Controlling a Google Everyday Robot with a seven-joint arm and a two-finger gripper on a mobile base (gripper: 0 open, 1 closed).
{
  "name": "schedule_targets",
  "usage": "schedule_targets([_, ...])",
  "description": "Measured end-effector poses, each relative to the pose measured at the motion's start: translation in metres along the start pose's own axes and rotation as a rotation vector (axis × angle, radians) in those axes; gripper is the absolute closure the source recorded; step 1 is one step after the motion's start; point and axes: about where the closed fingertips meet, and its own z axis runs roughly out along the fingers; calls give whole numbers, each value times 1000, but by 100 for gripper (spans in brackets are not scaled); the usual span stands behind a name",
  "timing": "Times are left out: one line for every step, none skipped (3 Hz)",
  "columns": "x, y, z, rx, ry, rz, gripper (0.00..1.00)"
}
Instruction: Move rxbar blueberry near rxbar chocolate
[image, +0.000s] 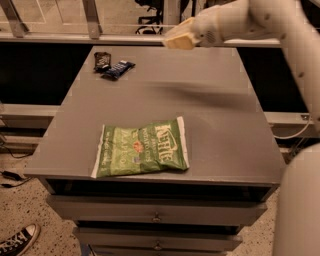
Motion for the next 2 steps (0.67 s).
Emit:
schedule_targets([13, -25, -97, 108, -30, 204, 50])
schedule_targets([28, -37, -144, 176, -32, 367, 26])
